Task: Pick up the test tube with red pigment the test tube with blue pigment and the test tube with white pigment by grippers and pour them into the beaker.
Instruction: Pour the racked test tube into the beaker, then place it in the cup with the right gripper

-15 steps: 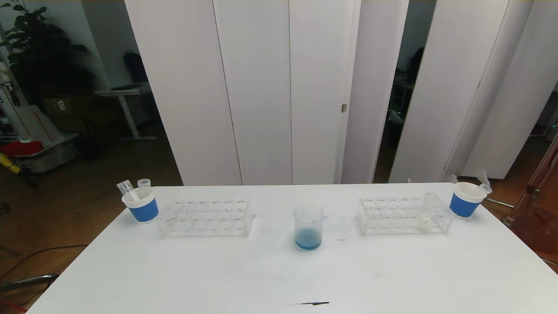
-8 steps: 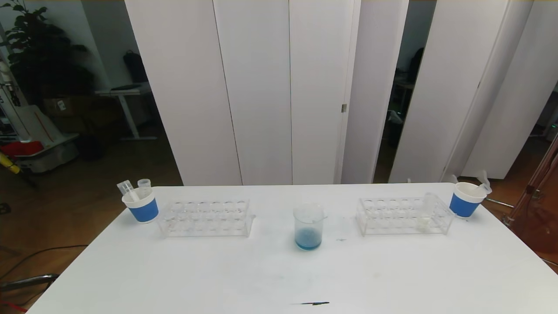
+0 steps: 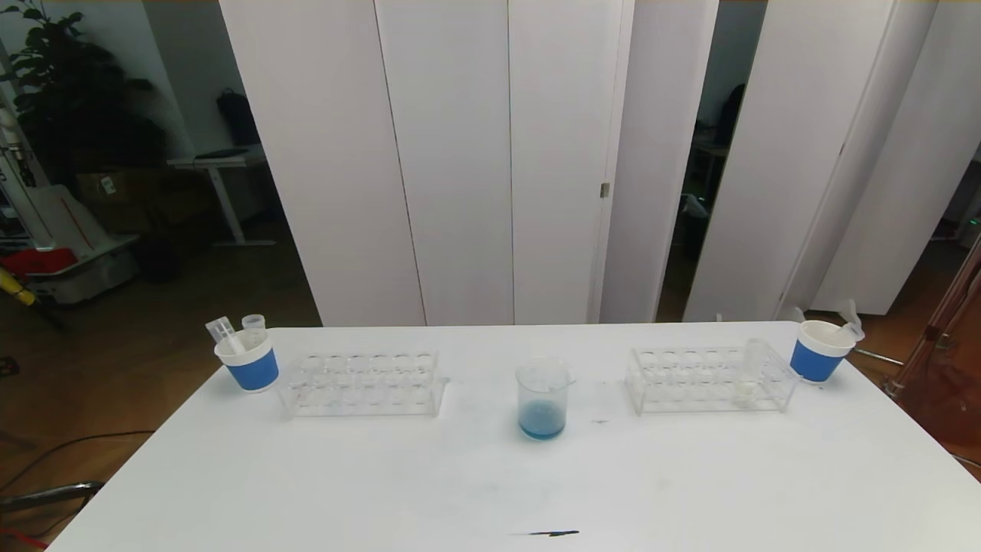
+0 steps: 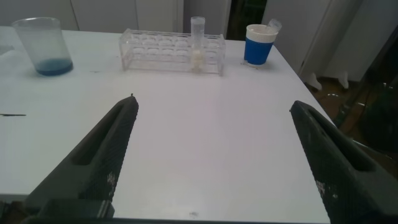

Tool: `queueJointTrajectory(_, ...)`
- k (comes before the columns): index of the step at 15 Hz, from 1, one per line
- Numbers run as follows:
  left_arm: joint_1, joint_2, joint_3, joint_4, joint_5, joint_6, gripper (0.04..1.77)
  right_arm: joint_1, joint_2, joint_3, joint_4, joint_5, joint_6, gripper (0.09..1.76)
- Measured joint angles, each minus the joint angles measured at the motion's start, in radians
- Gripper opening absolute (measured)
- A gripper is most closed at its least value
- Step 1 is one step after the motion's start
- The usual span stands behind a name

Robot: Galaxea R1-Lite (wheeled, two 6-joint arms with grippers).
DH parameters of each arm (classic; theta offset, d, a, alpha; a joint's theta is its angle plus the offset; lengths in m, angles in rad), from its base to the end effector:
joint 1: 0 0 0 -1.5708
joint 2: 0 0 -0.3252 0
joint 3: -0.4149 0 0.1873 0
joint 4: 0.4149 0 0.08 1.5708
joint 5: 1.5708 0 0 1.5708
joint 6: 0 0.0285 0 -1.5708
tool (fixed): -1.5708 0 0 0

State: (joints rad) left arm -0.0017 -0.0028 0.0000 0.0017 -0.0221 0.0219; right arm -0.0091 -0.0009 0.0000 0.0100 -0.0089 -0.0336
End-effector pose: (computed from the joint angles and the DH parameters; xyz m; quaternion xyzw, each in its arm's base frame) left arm -0.0455 -0.0006 0.0752 0.0110 -0.0007 -0.0119 0.9999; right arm -0.0454 0.0002 0.0744 -0.0168 0.0047 -0.0089 0.9998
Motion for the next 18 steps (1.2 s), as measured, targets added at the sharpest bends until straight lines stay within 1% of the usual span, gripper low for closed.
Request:
queueJointTrajectory(8, 0.000, 0.000, 0.000, 0.000, 0.000, 0.000, 1.75, 0.000, 0.000, -0.014, 0.002, 0.001, 0.014, 1.75)
queueJointTrajectory(10, 0.000, 0.000, 0.000, 0.000, 0.000, 0.000, 1.75, 0.001, 0.002, -0.080, 0.021, 0.011, 0.014, 1.75)
queueJointTrajectory(13, 0.000, 0.000, 0.000, 0.000, 0.000, 0.000, 1.75, 0.001, 0.050, -0.232, 0.063, 0.007, 0.013, 1.75)
queueJointTrajectory(16, 0.000, 0.000, 0.000, 0.000, 0.000, 0.000, 1.75, 0.001, 0.187, -0.396, 0.069, -0.001, 0.014, 1.75)
queueJointTrajectory(18, 0.000, 0.001, 0.000, 0.000, 0.000, 0.000, 1.75, -0.002, 0.311, -0.531, 0.067, -0.004, 0.016, 1.75)
